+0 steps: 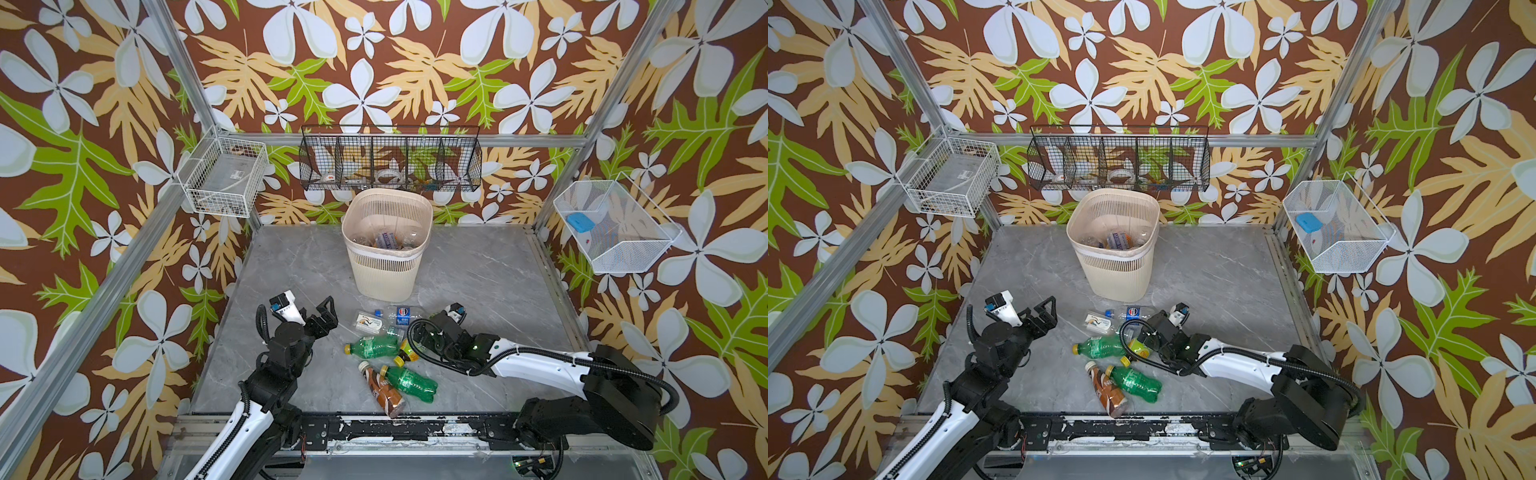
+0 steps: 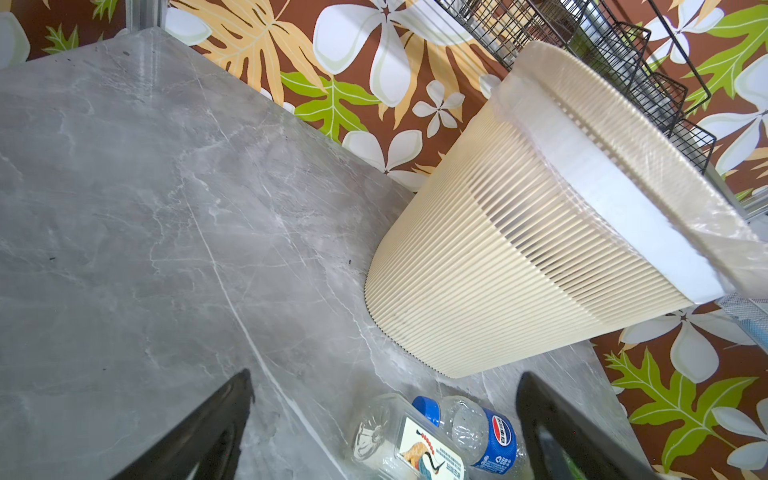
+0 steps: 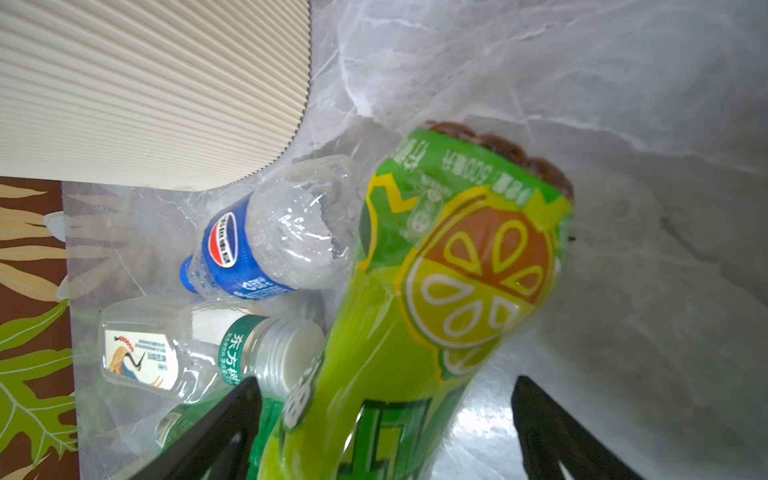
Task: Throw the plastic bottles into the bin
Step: 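Close the right gripper on the lime-green juice bottle and lift it, then carry the lime-green juice bottle over the bin with the right gripper and release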
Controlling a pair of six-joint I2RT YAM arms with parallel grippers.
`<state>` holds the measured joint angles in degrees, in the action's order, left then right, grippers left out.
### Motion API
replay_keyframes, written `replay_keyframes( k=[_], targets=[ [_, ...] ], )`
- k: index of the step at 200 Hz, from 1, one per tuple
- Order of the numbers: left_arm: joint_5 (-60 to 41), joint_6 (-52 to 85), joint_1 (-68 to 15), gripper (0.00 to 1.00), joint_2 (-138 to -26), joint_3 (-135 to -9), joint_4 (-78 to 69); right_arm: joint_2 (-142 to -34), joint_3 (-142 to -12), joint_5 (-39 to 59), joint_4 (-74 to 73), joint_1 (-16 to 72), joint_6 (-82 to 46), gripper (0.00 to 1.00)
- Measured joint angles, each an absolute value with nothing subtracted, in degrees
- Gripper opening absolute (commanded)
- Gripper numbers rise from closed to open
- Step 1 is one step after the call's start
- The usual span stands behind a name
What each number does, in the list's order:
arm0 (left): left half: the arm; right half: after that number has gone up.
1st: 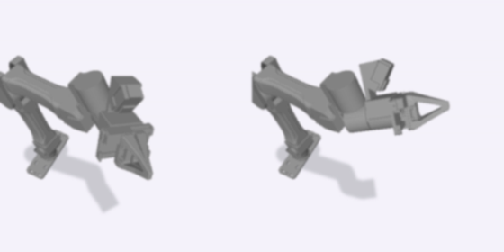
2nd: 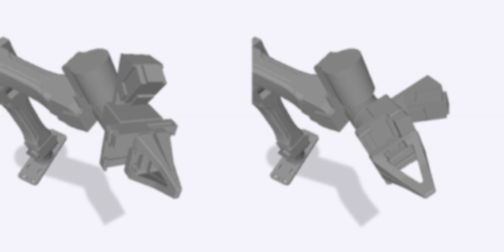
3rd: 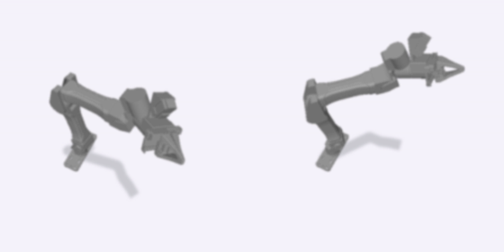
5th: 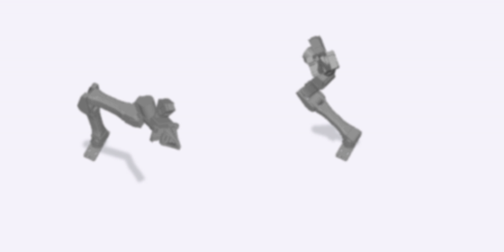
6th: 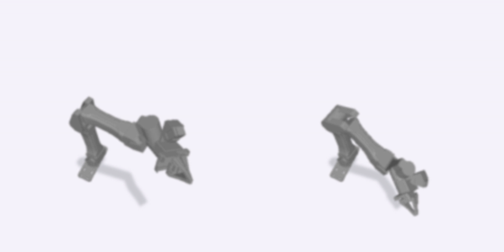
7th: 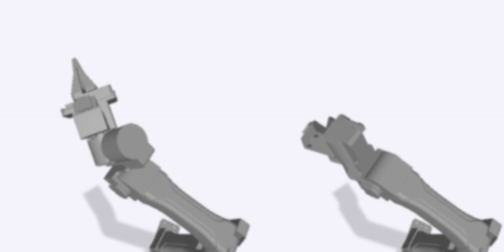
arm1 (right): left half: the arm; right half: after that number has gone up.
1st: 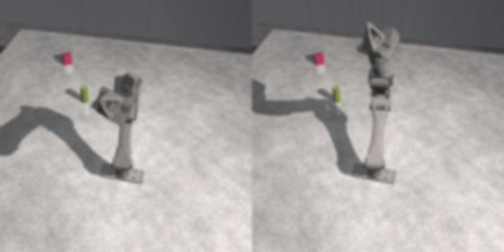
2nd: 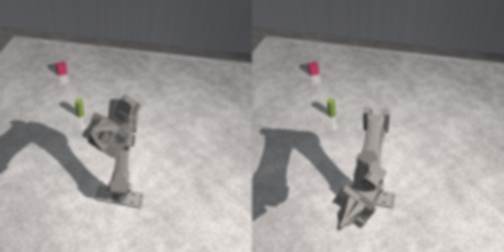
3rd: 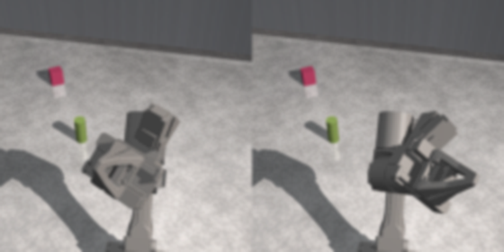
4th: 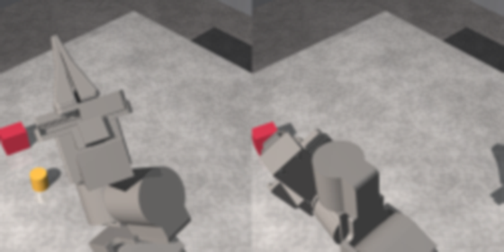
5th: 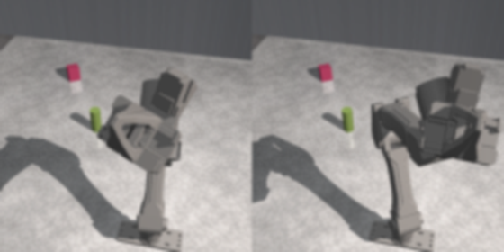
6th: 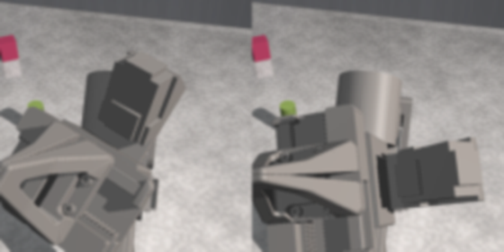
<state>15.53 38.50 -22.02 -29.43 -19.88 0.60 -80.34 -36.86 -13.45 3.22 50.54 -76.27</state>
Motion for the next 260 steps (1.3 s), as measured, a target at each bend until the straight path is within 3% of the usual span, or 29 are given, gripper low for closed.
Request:
replay_keyframes(
  k=[47, 143, 209, 260],
  targets=[
    [15.6, 38.7, -22.0, 1.00, -29.0, -19.8, 0.7, -84.5, -36.9, -13.5, 0.6, 50.5, -78.3, 0.83],
    [15.6, 39.2, -22.0, 1.00, -29.7, -20.0, 0.8, -85.5, -34.6, -15.3, -4.3, 47.2, -81.0, 0.57],
    [13.6, 42.8, -22.0, 1.00, -32.9, -19.8, 1.0, -73.2, -33.4, -21.1, 0.8, 42.3, -75.4, 0.53],
    [12.7, 45.2, -22.0, 1.00, -33.7, -18.9, 0.9, -62.0, -42.9, -32.8, 7.5, 40.6, -58.8, 0.52]
  ],
)
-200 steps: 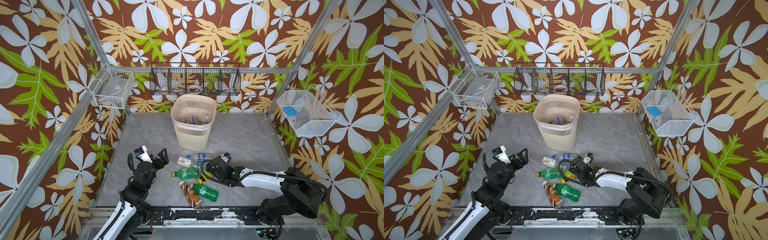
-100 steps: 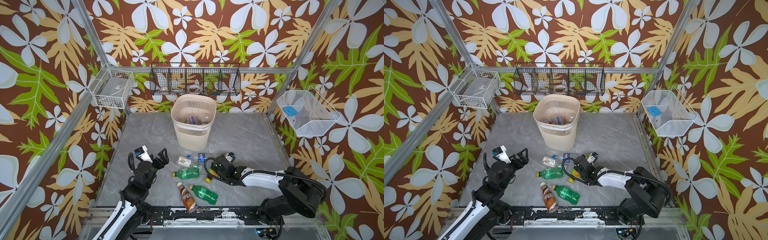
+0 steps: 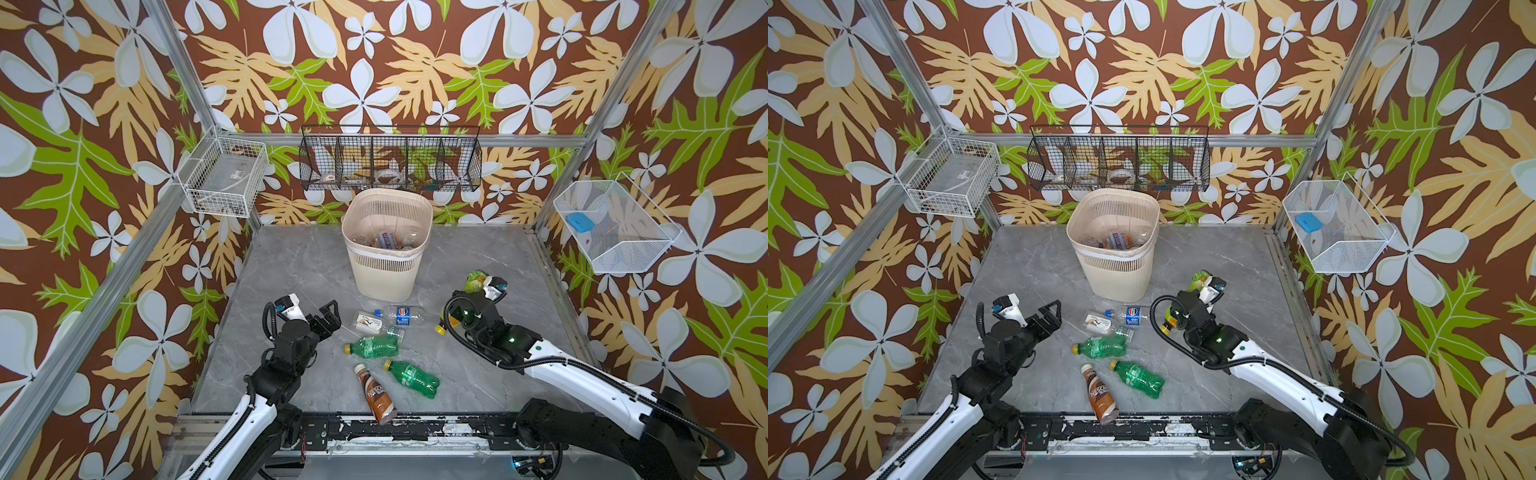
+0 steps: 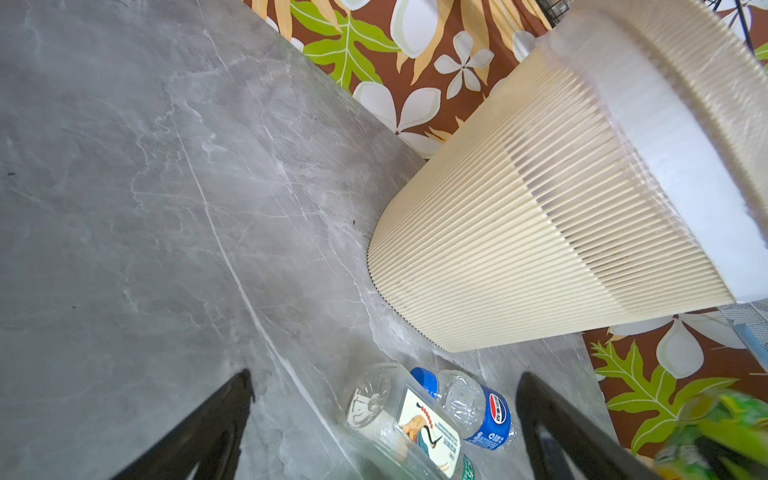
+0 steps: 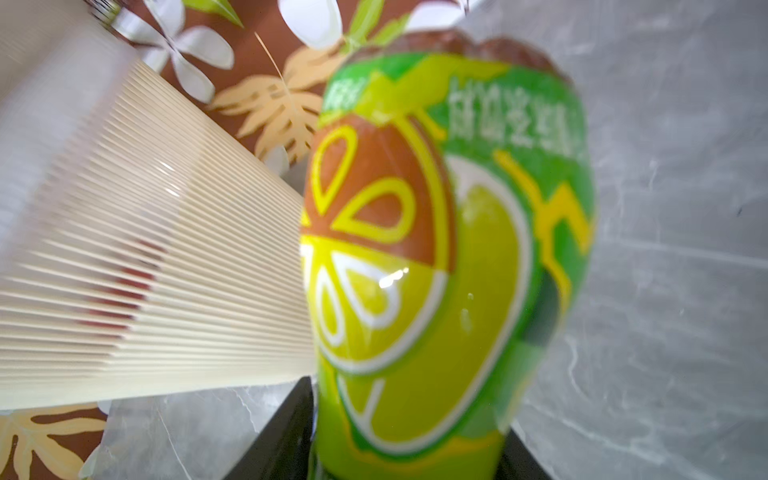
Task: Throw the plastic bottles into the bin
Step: 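Carry the lime-green juice bottle over the bin with the right gripper and release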
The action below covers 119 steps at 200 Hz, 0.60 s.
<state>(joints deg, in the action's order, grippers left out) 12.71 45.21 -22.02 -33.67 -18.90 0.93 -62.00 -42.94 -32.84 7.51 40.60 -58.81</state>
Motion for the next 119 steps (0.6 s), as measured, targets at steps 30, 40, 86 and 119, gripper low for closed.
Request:
replay_keyframes(
  k=[30, 40, 86, 119],
  targets=[
    [11.9, 46.4, -22.0, 1.00, -33.7, -18.3, 1.0, -63.9, -54.7, -35.6, 7.1, 40.4, -44.4, 0.53],
    [11.9, 46.8, -22.0, 1.00, -33.7, -18.2, 1.1, -66.0, -59.9, -35.5, 6.5, 40.4, -39.4, 0.53],
    [11.5, 48.9, -22.0, 1.00, -33.0, -17.4, 1.6, -82.4, -87.1, -28.8, 5.6, 39.8, -19.5, 0.53],
    [11.0, 49.8, -22.0, 0.99, -32.0, -16.8, 2.2, -94.6, -102.2, -22.5, 8.0, 37.4, -12.8, 0.53]
  ],
)
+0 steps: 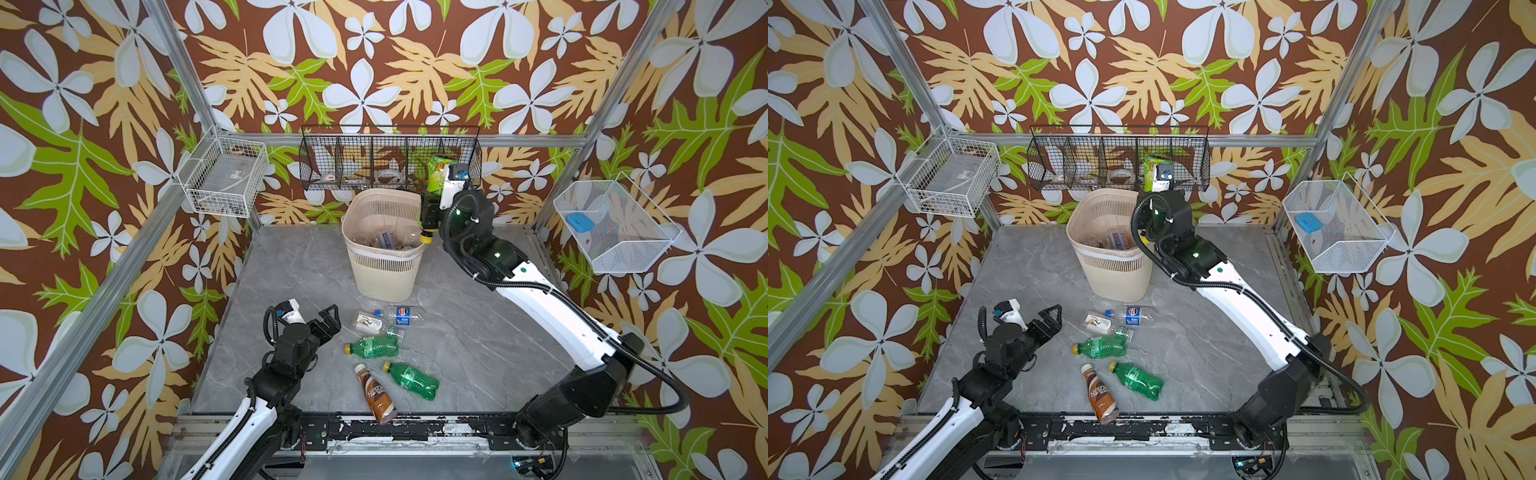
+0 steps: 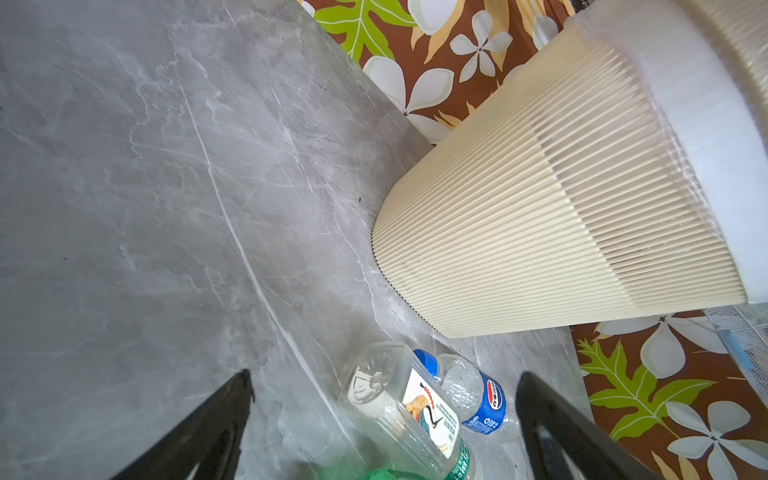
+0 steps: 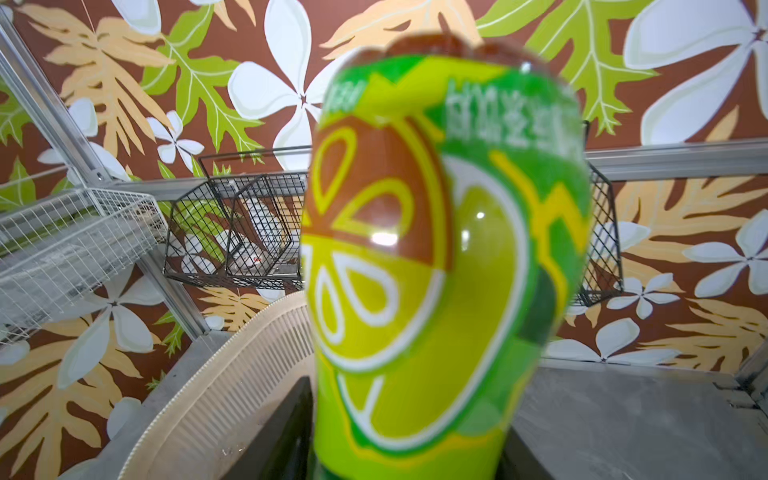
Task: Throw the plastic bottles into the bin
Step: 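Carry the lime-green juice bottle over the bin with the right gripper and release, then withdraw the right gripper while the left gripper reaches low toward the brown bottle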
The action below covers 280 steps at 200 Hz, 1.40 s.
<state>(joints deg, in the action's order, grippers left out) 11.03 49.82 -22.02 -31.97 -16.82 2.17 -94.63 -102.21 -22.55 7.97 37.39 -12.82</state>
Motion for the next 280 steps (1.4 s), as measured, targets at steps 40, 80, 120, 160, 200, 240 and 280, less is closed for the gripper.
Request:
replay_keyframes(
  k=[40, 80, 120, 160, 200, 240, 280],
  targets=[
    [10.6, 50.8, -22.0, 0.99, -31.0, -16.8, 2.5, -106.1, -115.4, -16.2, 14.1, 35.2, -8.5, 0.53],
    [10.5, 51.1, -22.0, 0.99, -30.6, -16.5, 3.3, -110.0, -119.3, -13.7, 17.7, 34.9, -4.9, 0.58],
    [10.4, 51.5, -22.0, 0.99, -30.7, -16.4, 3.3, -113.7, -124.2, -13.3, 22.3, 34.9, -2.2, 0.97],
    [9.8, 52.3, -22.0, 0.98, -31.2, -16.3, 3.4, -108.6, -122.0, -15.5, 23.6, 34.7, -0.1, 1.00],
    [8.5, 53.5, -22.0, 0.96, -32.4, -16.1, 3.7, -89.9, -97.4, -18.1, 14.2, 34.6, -1.9, 1.00],
    [5.7, 54.6, -22.0, 0.91, -33.7, -16.1, 4.6, -74.0, -70.4, -17.9, 7.9, 31.8, -11.6, 1.00],
    [0.8, 55.9, -22.5, 0.85, -37.0, -19.7, 11.5, -68.4, -60.9, -16.3, 7.8, 26.9, -20.2, 1.00]
  ],
)
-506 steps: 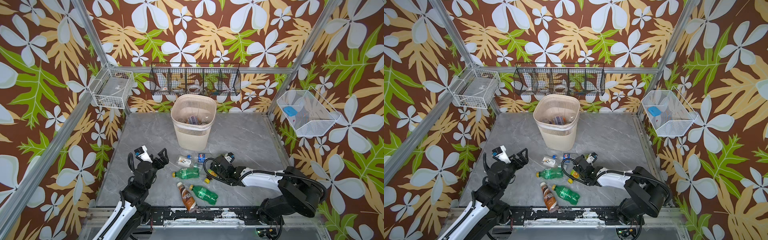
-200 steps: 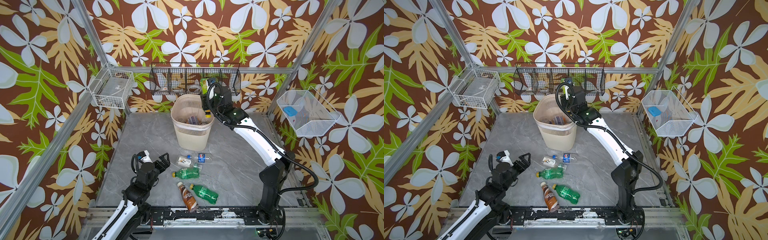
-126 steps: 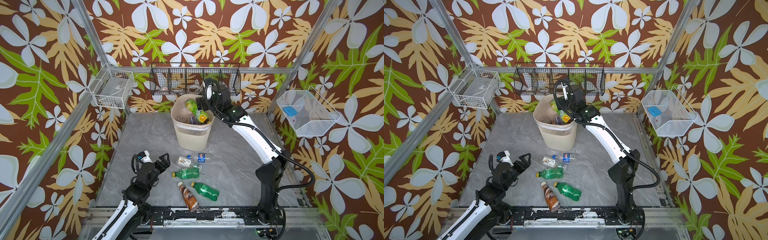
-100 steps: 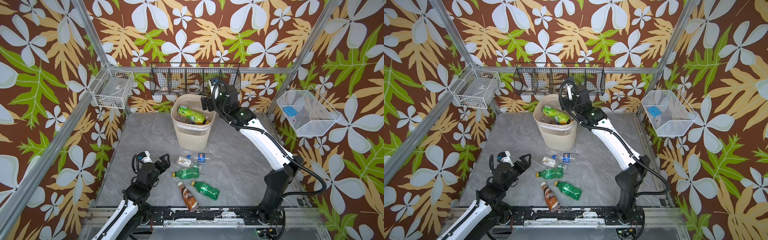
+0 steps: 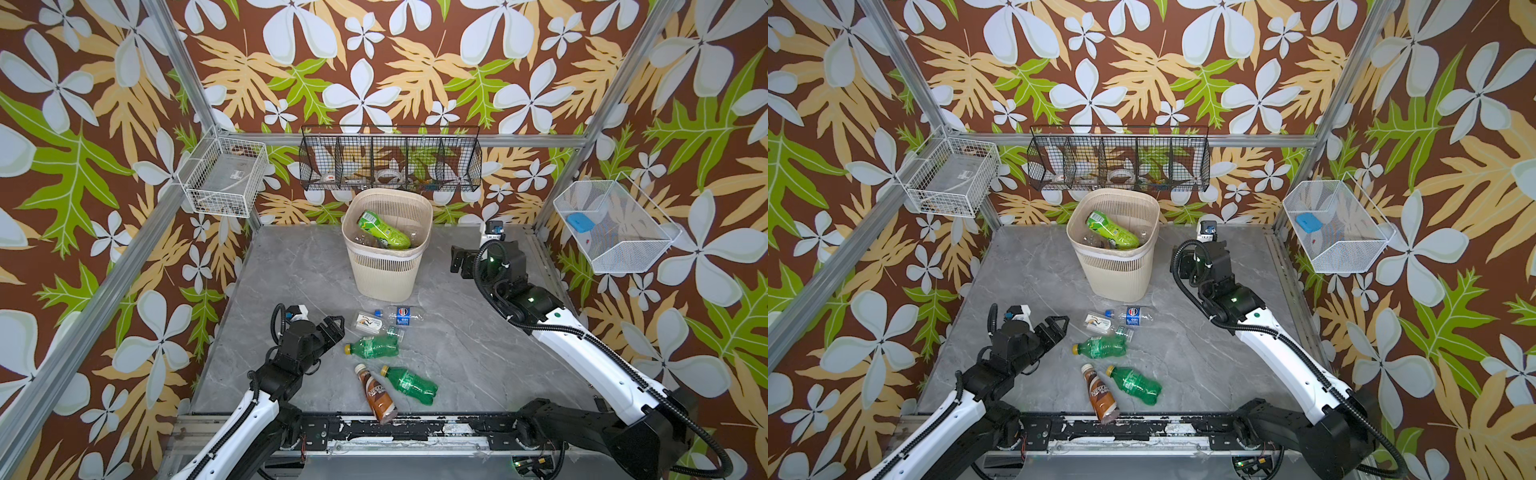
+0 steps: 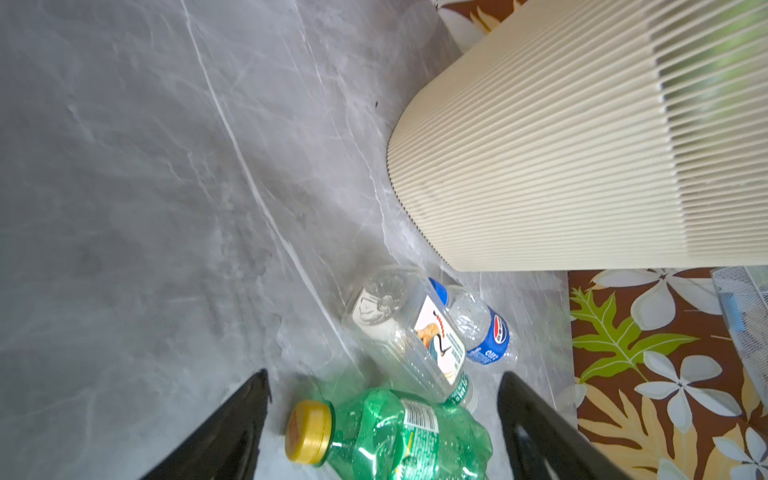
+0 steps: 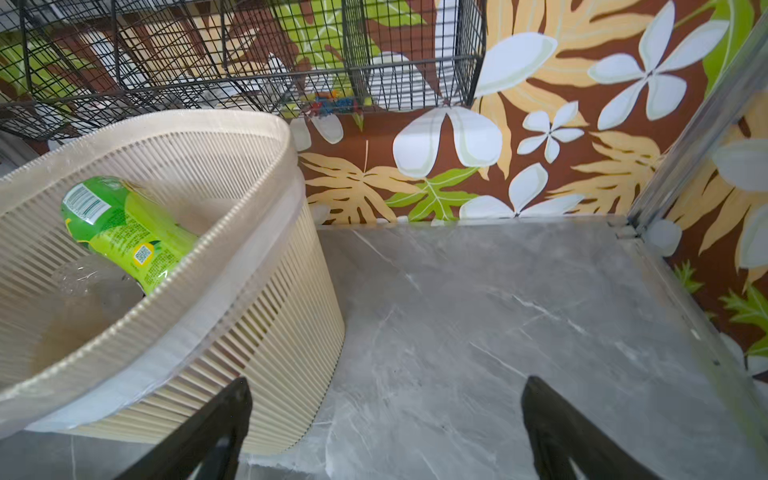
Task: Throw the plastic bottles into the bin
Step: 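Withdraw the right gripper while the left gripper reaches low toward the brown bottle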
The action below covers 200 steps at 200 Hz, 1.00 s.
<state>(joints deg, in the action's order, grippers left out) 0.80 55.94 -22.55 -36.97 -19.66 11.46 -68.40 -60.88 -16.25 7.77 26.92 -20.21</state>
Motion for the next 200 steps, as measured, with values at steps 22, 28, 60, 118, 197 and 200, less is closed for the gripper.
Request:
replay_keyframes(
  k=[22, 28, 60, 118, 197, 200],
  targets=[
    [-0.2, 57.0, -26.9, 0.84, -36.9, -22.1, 17.8, -67.6, -60.1, -16.3, 7.6, 26.2, -21.9, 1.00],
    [-0.4, 57.6, -28.7, 0.84, -36.8, -22.7, 19.3, -67.6, -60.0, -16.4, 7.6, 26.1, -22.3, 1.00],
    [1.4, 63.0, -40.0, 0.83, -37.1, -24.5, 26.1, -68.1, -59.6, -16.3, 7.1, 26.0, -22.7, 1.00],
    [6.2, 79.7, -62.7, 0.80, -35.3, -24.3, 35.4, -68.4, -57.8, -16.3, 6.9, 26.0, -23.6, 1.00],
    [9.0, 90.5, -72.8, 0.81, -42.8, -25.5, 36.4, -67.5, -55.7, -16.6, 6.4, 25.9, -23.5, 1.00],
    [9.1, 90.7, -73.0, 0.81, -42.9, -25.5, 36.3, -67.5, -55.6, -16.6, 6.3, 25.9, -23.4, 1.00]
  ],
)
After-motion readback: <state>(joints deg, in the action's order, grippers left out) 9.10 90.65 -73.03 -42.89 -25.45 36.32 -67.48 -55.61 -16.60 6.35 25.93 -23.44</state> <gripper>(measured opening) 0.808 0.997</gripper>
